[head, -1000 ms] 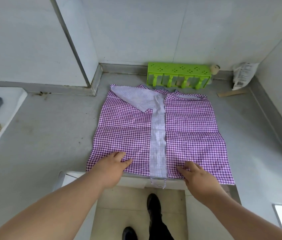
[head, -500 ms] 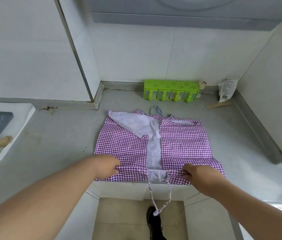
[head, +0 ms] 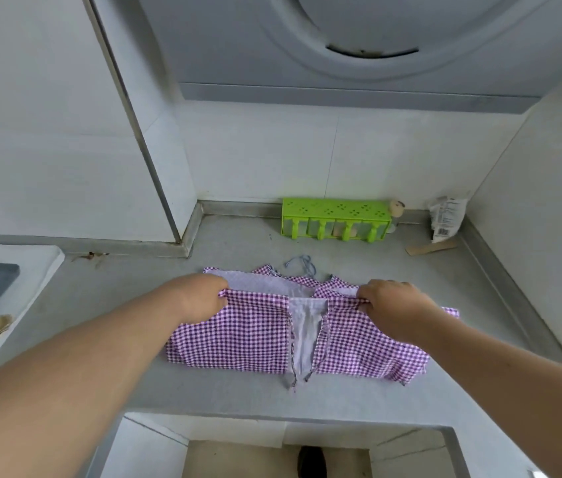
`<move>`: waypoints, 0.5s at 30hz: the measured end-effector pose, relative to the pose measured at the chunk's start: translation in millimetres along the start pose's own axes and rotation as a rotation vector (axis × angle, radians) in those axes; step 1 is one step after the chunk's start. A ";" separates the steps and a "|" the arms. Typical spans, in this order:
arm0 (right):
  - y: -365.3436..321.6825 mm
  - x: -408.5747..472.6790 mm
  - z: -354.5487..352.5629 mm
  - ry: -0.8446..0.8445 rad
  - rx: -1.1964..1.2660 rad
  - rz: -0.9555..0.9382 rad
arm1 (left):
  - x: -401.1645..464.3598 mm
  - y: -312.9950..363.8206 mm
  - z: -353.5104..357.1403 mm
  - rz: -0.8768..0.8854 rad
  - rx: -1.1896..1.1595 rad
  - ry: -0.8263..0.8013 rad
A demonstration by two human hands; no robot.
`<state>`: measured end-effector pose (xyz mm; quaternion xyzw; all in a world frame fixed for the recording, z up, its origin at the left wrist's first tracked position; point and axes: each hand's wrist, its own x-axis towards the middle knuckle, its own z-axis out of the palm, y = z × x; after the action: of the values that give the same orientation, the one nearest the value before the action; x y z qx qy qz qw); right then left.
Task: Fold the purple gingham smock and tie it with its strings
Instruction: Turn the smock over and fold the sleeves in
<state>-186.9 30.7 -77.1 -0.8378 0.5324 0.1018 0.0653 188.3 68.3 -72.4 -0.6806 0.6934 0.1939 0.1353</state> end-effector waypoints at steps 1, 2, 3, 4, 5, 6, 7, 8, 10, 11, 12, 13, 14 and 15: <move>1.7 9.4 -0.1 -0.003 0.009 0.008 | 6.3 0.7 -1.5 -0.012 0.003 0.042; 8.1 29.9 1.4 -0.004 0.018 0.006 | 21.2 0.6 -3.6 -0.036 0.005 0.073; 11.3 43.3 3.3 -0.004 0.036 0.015 | 29.4 2.3 -4.8 -0.056 0.005 0.099; 14.4 57.1 6.0 -0.012 0.059 0.020 | 37.4 3.6 -5.4 -0.073 0.025 0.120; 16.6 68.3 7.8 -0.024 0.082 0.032 | 44.0 5.3 -5.7 -0.084 0.049 0.143; 18.7 78.8 11.6 -0.037 0.103 0.043 | 50.5 6.1 -5.9 -0.105 0.071 0.161; 23.6 95.6 16.1 -0.061 0.108 0.052 | 64.2 6.1 -5.1 -0.124 0.075 0.179; 26.2 104.9 20.4 -0.077 0.116 0.068 | 70.9 7.3 -4.7 -0.139 0.082 0.194; 31.0 121.8 29.0 -0.116 0.134 0.108 | 84.1 9.4 -2.6 -0.163 0.085 0.207; 32.1 128.4 33.0 -0.130 0.140 0.127 | 91.3 9.6 -1.2 -0.168 0.092 0.211; 34.3 136.9 39.0 -0.146 0.145 0.143 | 101.1 9.0 1.4 -0.173 0.100 0.210; 35.8 143.2 44.2 -0.157 0.148 0.159 | 109.7 8.4 4.8 -0.170 0.108 0.214; 36.0 145.7 48.4 -0.166 0.156 0.176 | 114.0 9.4 6.4 -0.171 0.121 0.214; 37.0 152.4 53.0 -0.175 0.162 0.191 | 123.3 8.1 9.3 -0.167 0.132 0.218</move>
<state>-162.9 -107.4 -165.2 -0.7633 0.6083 0.1369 0.1691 175.0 -37.4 -135.7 -0.7426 0.6562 0.0611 0.1192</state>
